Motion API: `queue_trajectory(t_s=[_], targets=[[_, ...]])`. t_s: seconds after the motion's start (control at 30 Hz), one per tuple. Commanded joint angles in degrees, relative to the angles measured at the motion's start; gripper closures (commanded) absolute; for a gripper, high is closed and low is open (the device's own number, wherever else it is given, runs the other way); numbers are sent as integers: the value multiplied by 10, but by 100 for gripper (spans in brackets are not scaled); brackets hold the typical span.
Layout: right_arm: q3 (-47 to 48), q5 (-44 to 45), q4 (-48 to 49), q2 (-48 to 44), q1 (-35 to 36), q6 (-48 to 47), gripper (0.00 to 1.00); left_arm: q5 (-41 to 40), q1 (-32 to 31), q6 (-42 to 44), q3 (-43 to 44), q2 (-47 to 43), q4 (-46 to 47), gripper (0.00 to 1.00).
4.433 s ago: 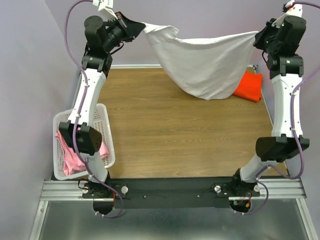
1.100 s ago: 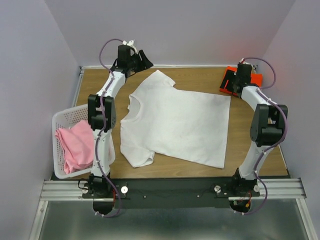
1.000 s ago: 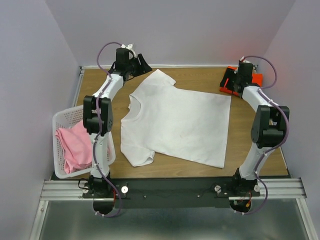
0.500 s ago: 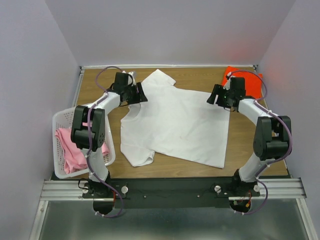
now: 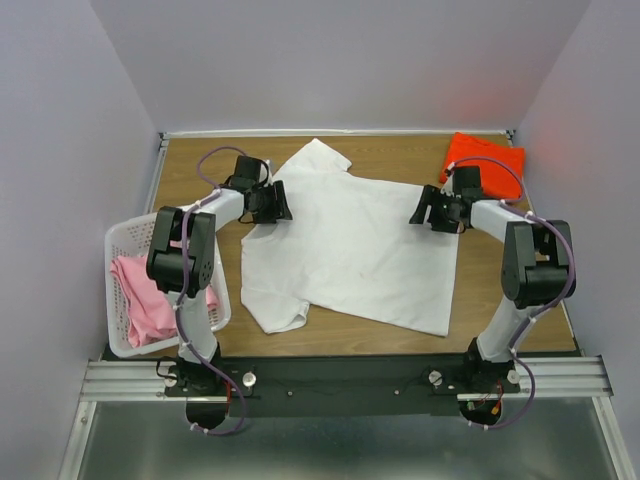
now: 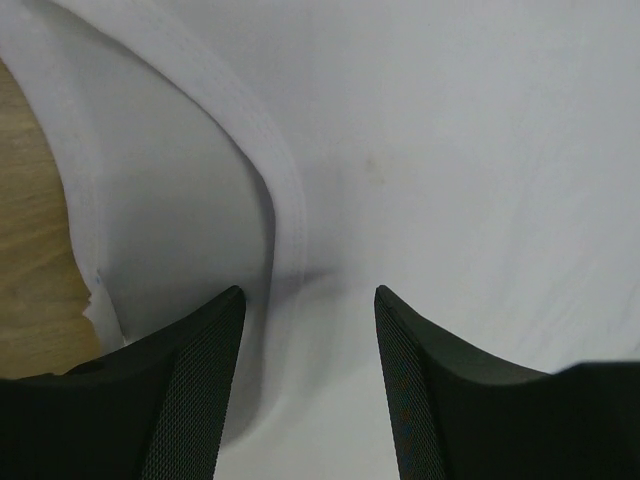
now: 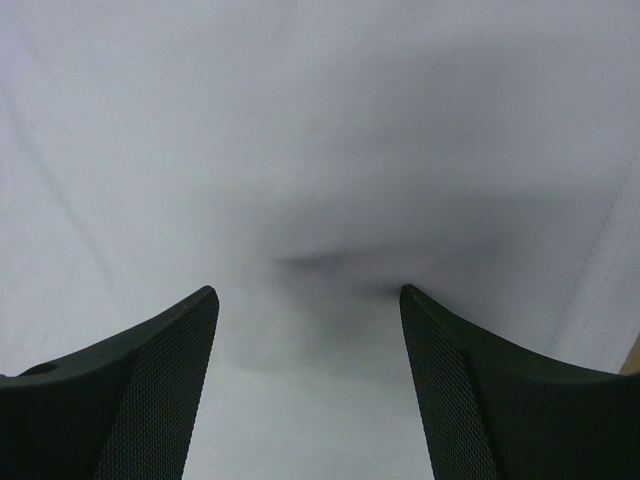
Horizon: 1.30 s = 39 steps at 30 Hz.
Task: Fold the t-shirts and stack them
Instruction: Flatten the tshirt out
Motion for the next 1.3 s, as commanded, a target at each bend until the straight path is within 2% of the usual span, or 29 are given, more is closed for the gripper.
queue_trajectory(t_s=[0.0,0.27,0.6,0.8,1.1,1.2,1.27], targets=[[22,42,-29,38,-1,13,20,-25,-2,9,33,38,-20,36],[63,75,-68,86,-2,20,19,-19,-2,11,92,101,-36,36],[132,107,-105,126,-9,24,19,11,-6,17,253,198,-69,36],[171,106,-118,131,-9,9,19,34,-16,33,334,227,-83,36],[162,46,-128,49,2,-17,19,7,-21,72,375,164,-119,36],[141,41,-130,26,18,-18,19,3,-21,76,343,131,-114,36],[119,33,-134,7,26,-7,19,6,-21,71,291,96,-99,36]])
